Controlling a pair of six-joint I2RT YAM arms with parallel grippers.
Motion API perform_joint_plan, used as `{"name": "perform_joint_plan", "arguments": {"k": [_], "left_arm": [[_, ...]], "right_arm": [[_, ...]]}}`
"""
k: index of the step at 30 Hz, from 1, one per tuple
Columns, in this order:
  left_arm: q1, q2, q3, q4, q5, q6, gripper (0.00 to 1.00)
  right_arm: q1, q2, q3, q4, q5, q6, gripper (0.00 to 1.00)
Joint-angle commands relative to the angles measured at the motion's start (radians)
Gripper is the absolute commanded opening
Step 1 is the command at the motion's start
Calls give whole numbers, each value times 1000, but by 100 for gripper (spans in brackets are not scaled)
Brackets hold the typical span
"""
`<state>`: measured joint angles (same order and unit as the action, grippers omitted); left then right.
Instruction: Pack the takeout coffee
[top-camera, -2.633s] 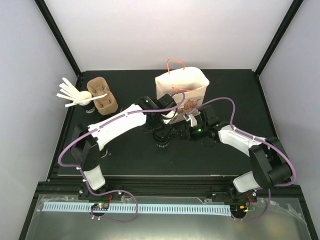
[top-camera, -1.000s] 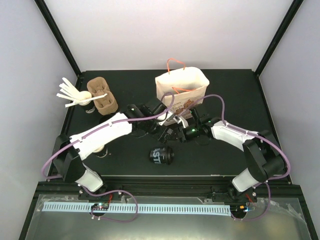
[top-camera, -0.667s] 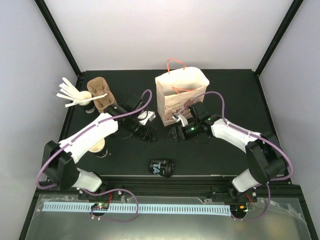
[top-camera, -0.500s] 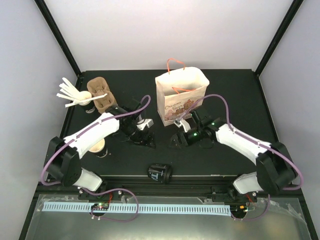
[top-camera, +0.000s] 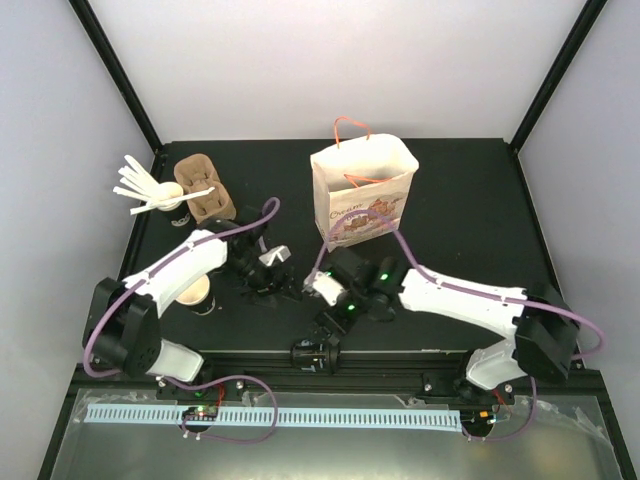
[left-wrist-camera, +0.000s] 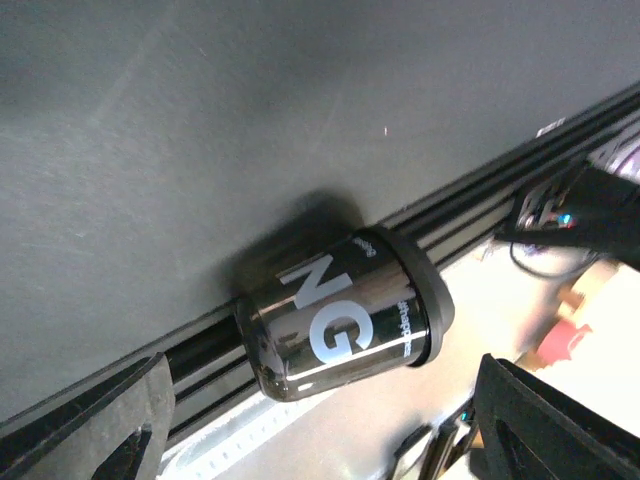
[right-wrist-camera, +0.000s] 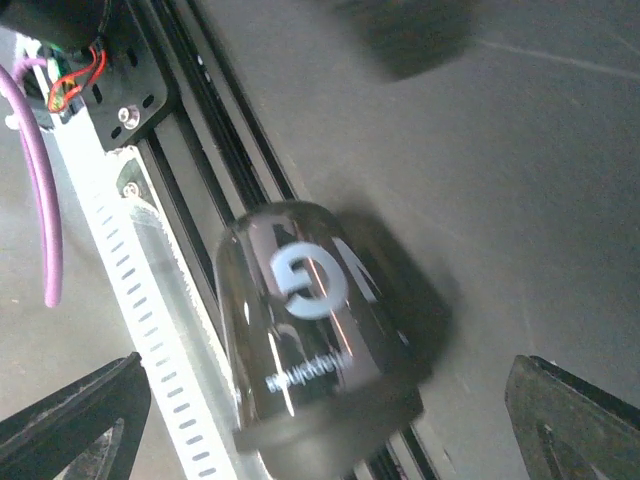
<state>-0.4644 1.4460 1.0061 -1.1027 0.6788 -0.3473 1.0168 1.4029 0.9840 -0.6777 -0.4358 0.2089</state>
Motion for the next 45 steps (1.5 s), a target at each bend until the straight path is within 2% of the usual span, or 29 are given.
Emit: {"name": "perform_joint_plan", "arguments": {"k": [1, 5, 12, 21, 30, 34, 39, 45], "left_arm": [[95, -86, 1, 72, 33, -78, 85], [191, -116, 29, 84, 12, -91, 86], [311, -118, 65, 63, -2, -63, 86], [335, -155, 35, 124, -18, -107, 86], [337, -159, 2, 133, -22, -101, 87], [339, -192, -6, 130, -27, -98, 86], [340, -199, -7, 125, -29, -99, 87], [339, -206, -30, 148, -7, -112, 87]], "right_arm": [[139, 95, 113, -56, 241, -52, 100], [215, 163, 187, -88, 372, -114, 100], [292, 309, 283, -219, 418, -213, 100], [300, 355, 271, -335, 392, -233, 100], [301, 433, 290, -371, 354, -238, 100], [299, 451, 316, -371, 375, -200, 95], [249, 373, 313, -352, 318, -105, 88], [77, 267, 262, -337, 184, -18, 81]]}}
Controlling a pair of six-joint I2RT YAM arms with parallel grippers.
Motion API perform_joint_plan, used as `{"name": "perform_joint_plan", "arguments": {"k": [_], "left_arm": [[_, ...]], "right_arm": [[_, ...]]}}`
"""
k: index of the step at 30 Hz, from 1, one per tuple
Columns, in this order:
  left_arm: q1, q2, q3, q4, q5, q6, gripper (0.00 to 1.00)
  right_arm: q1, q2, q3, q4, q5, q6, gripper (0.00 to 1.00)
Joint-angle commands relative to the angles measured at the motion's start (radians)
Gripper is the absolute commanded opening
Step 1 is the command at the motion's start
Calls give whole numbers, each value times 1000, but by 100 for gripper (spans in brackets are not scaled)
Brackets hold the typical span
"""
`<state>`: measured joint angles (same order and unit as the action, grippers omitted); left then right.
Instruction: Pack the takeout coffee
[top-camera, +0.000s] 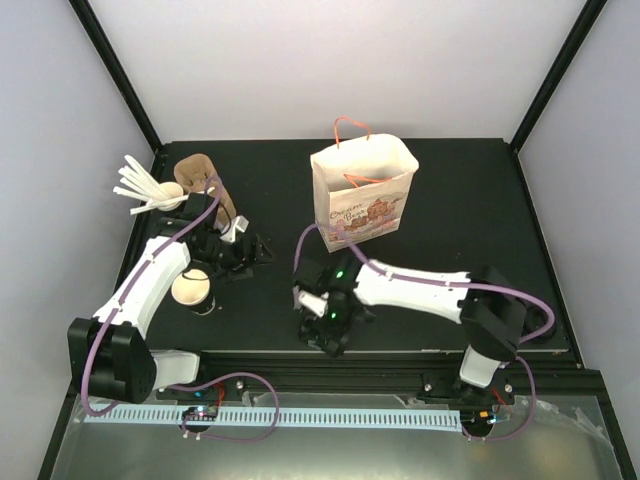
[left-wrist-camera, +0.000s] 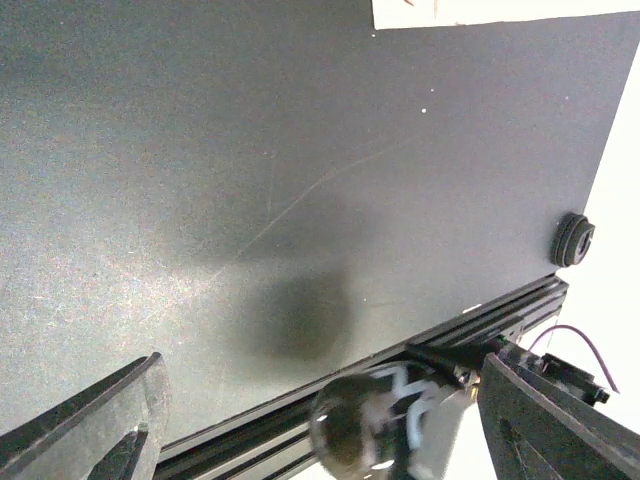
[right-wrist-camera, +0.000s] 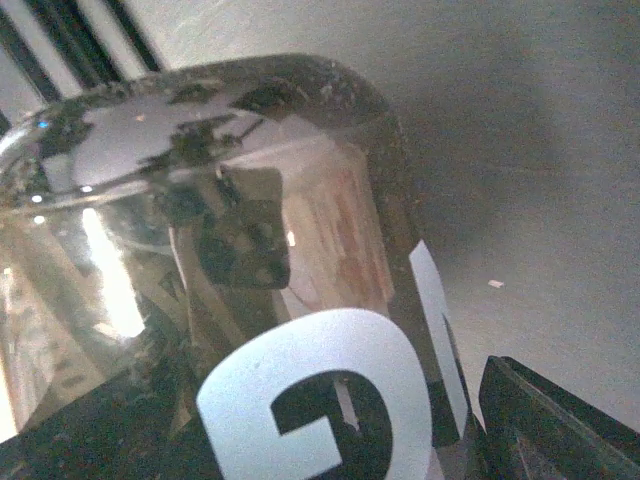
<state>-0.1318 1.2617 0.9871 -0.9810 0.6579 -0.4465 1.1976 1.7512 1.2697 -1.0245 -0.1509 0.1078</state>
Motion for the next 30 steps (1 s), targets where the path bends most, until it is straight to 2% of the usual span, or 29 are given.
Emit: {"name": "perform_joint_plan", "arguments": {"k": [1, 9, 15, 18, 20, 23, 25, 28, 30], "left_arm": [[7, -22, -15, 32, 23, -16, 87], [-19, -28, -52, 172, 195, -31, 87], [-117, -34, -106, 316, 264, -79, 89], [-188, -20, -123, 373, 278, -88, 89], [-242, -1, -126, 397, 277, -86, 89], [-308, 37, -125, 428, 280, -86, 89], [-331, 65, -115, 430, 284, -82, 89], [-345, 88, -97, 423, 294, -67, 89], [-348, 102, -88, 410, 296, -58, 89]], "right_arm": [[-135, -96, -29, 10, -124, 94, 81], [-414, -174, -91, 79, -443, 274, 80], [-601, -215, -213, 114, -677, 447, 81], [-663, -290, -315, 157, -752, 585, 86], [-701, -363, -430, 280, -823, 768, 86], [-741, -451, -608, 545, -897, 1072, 85], [-751, -480, -712, 742, -925, 1307, 88], [-753, -517, -838, 1086, -898, 1736, 92], [-754, -538, -871, 1227, -844, 1913, 91]]}}
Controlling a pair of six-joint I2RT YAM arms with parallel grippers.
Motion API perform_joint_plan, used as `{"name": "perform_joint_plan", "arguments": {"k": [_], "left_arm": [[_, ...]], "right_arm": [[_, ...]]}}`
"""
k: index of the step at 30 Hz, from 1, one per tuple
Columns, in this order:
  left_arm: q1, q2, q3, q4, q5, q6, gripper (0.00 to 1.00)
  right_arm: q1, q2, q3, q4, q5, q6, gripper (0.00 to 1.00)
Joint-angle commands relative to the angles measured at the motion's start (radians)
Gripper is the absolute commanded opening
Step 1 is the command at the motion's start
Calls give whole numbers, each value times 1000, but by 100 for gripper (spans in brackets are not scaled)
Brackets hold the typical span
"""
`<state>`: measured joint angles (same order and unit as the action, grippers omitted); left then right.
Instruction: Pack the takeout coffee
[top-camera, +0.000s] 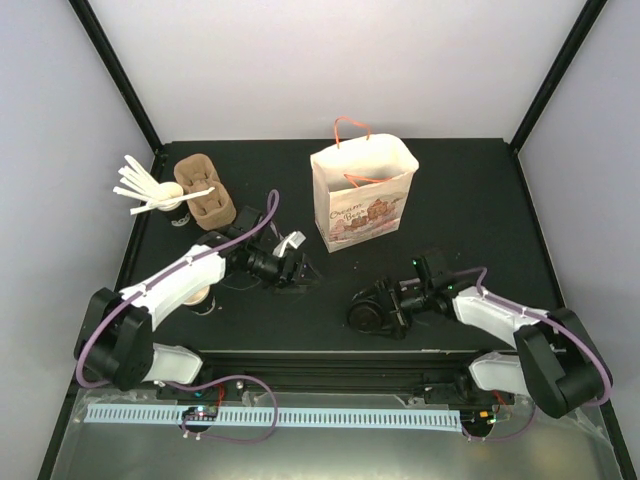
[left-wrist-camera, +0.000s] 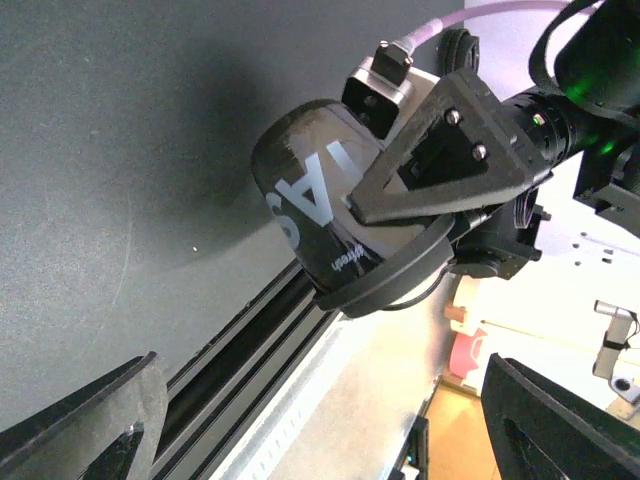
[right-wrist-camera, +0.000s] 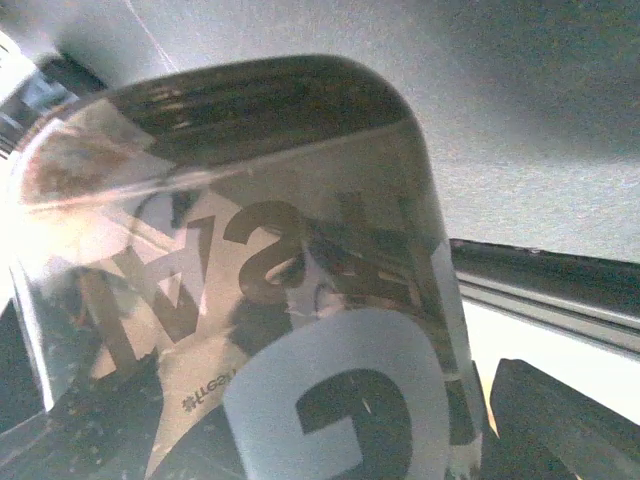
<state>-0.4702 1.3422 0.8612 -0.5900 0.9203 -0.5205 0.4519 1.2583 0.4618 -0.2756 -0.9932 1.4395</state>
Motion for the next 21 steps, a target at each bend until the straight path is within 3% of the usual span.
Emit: {"name": "perform_joint_plan", "arguments": {"k": [1, 7, 13, 21], "left_arm": [[-11, 29, 41, 12, 31, 19, 88], [-11, 51, 65, -38, 10, 33, 88], [-11, 72, 84, -67, -10, 39, 88], [-12, 130, 115, -98, 2, 63, 88]], "right_arm": [[-9, -48, -54, 458, 18, 611, 91], [-21, -4, 117, -2, 106, 521, 91], [-28, 88, 181, -16, 136, 544, 93], [-55, 316, 329, -134, 27, 339, 99]]}}
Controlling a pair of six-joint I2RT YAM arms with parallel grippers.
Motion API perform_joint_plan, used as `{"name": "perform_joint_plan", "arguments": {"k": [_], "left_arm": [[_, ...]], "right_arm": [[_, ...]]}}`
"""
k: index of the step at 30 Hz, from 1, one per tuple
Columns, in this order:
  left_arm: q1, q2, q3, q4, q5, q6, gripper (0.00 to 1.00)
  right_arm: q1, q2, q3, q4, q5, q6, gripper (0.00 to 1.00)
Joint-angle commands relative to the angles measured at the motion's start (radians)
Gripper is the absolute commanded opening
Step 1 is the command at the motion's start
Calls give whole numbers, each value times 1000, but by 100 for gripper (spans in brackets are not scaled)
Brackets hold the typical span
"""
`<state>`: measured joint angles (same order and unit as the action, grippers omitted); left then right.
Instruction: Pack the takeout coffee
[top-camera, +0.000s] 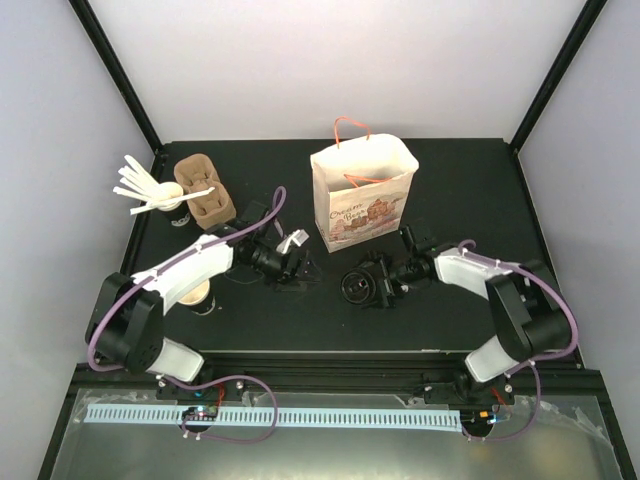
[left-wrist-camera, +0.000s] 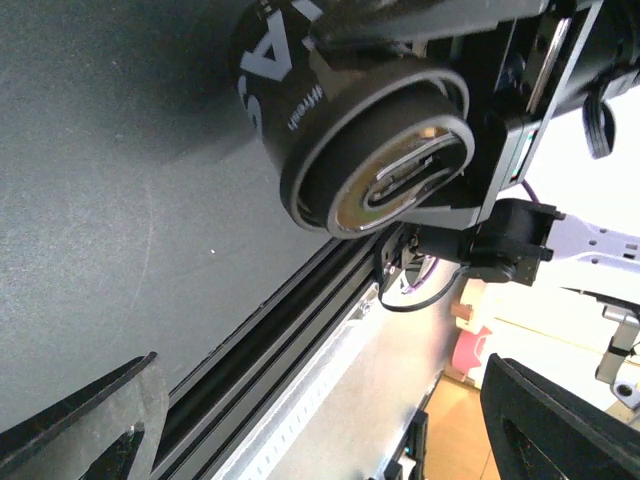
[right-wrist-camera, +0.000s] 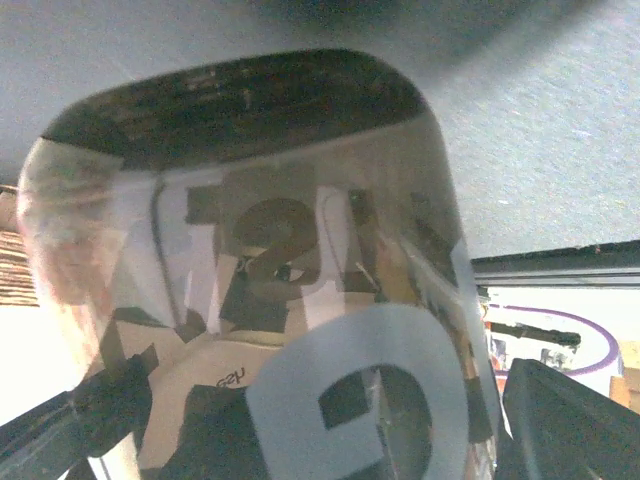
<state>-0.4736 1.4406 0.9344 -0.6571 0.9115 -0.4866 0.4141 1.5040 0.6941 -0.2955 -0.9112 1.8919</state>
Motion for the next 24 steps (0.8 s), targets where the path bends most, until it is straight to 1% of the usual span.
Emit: {"name": "perform_joint_plan", "arguments": {"k": [1, 3, 7, 13, 14, 15, 16, 19, 21, 24], "left_arm": [[-9, 48, 44, -34, 17, 31, 88], [-11, 69, 50, -33, 26, 35, 88], [-18, 108, 72, 9, 43, 13, 88], [-60, 208, 130, 80, 56, -32, 87], [-61, 219, 142, 74, 47, -32, 86], [-62, 220, 147, 70, 34, -31, 85], [-57, 211, 144, 72, 19, -33, 85], [-34, 167, 107, 112, 2, -60, 84], [-22, 158, 74, 148, 23, -83, 83], [-21, 164, 60, 151, 27, -89, 82]], "right_arm": [[-24, 85, 123, -148, -42, -142, 100], [-35, 100, 158, -206, -31, -169, 100], [-72, 114, 183, -255, -18, -213, 100], [-138, 145, 274, -430, 8, -416, 100], [-151, 146, 315, -467, 23, -483, 100], [-162, 152, 371, -539, 49, -567, 100], [-171, 161, 427, -629, 78, -670, 100], [-168, 186, 568, -794, 157, -970, 100], [-161, 183, 605, -830, 195, -1164, 100], [-131, 129, 600, -813, 250, -1364, 99]]}}
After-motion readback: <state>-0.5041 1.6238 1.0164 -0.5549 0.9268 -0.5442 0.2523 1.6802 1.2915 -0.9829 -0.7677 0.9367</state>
